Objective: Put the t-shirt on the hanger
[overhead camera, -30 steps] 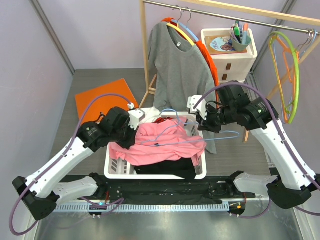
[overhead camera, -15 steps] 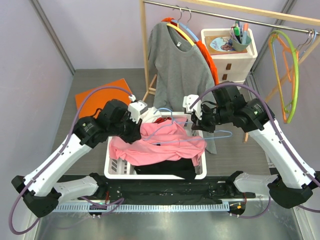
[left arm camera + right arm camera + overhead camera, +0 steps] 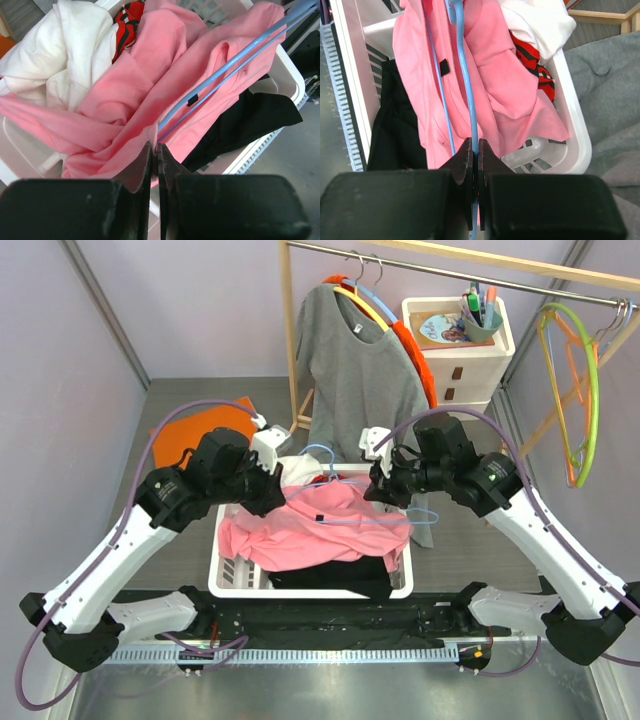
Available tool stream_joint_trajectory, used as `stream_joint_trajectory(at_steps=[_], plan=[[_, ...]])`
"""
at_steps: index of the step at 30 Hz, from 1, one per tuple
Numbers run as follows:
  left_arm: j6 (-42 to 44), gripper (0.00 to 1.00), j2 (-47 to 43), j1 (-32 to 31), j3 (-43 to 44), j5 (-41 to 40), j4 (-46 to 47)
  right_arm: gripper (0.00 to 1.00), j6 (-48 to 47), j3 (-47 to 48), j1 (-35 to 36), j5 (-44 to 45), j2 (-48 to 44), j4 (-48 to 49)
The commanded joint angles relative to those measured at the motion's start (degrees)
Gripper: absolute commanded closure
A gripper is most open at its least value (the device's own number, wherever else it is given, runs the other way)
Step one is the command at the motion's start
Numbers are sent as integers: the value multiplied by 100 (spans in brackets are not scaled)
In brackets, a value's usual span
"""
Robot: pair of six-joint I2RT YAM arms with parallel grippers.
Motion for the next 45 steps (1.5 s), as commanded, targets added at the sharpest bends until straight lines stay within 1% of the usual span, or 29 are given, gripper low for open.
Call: stream_joint_trajectory(at_steps=[1,4,6,11,17,19,20,21,23,24,25,26,27,28,30,31,32,33,34,35,36,37,38,39,40,41,45], plan=[[-125,96,27,-26,266,63,388,99,841,-321,76,-224,-246,1288],[-195,98,124,-17,337,63,503,99,1245,-558,181,-391,-281,1727],[-231,99,212,-26,398,115,573,99,1342,-717,295,-418,-281,2018],[-345,100,282,-17,390,230,898,99,1439,-936,498,-479,-219,2343],[-556,100,72,-17,48,694,1591,99,1703,-1393,568,-646,-263,3089],[-451,100,-121,-26,-93,862,1768,99,1677,-1447,577,-646,-263,3205],[-337,98,-200,-17,-207,915,1873,99,1616,-1447,577,-620,-255,3205],[-14,88,-306,-17,-234,907,1822,99,1589,-1438,568,-585,-281,3205],[295,74,-622,-17,-287,785,1473,99,1501,-1438,577,-506,-368,3127],[558,50,-719,-8,-270,714,1279,99,1423,-1447,568,-480,-482,3082],[682,41,-807,-8,-226,635,1085,99,1361,-1456,568,-462,-535,3038],[883,33,-982,9,-147,617,866,99,1326,-1482,577,-444,-623,2968],[1007,22,-1070,1,-112,634,550,99,1264,-1508,568,-435,-684,2950],[1531,18,-1176,9,-85,634,425,99,1229,-1517,577,-435,-711,2915],[1842,8,-1492,9,-120,399,380,99,1124,-1535,568,-497,-738,2889],[2252,5,-1554,9,-164,345,345,99,1079,-1509,577,-532,-729,2854],[2457,3,-1607,9,-190,249,284,99,1001,-1491,577,-576,-729,2827],[2711,2,-1616,9,-191,117,205,99,930,-1473,568,-663,-712,2801],[3149,2,-1625,18,-191,90,91,99,764,-1456,568,-699,-685,2748],[3379,3,-1642,27,-208,98,55,99,693,-1438,577,-725,-685,2731],[3538,6,-1686,27,-243,133,55,99,623,-1429,577,-769,-685,2722],[3705,9,-1695,44,-269,421,-49,99,500,-1421,577,-787,-650,2704],[4055,13,-1713,44,-305,545,-94,99,447,-1412,577,-822,-650,2704],[4119,23,-1695,44,-348,634,-103,99,403,-1403,577,-848,-633,2704],[4172,27,-1660,44,-392,626,-60,99,333,-1377,577,-892,-606,2713],[4303,33,-1643,44,-480,573,-33,99,288,-1359,568,-910,-597,2704],[4594,39,-1581,106,-735,415,257,99,8,-1350,577,-954,-632,2634]])
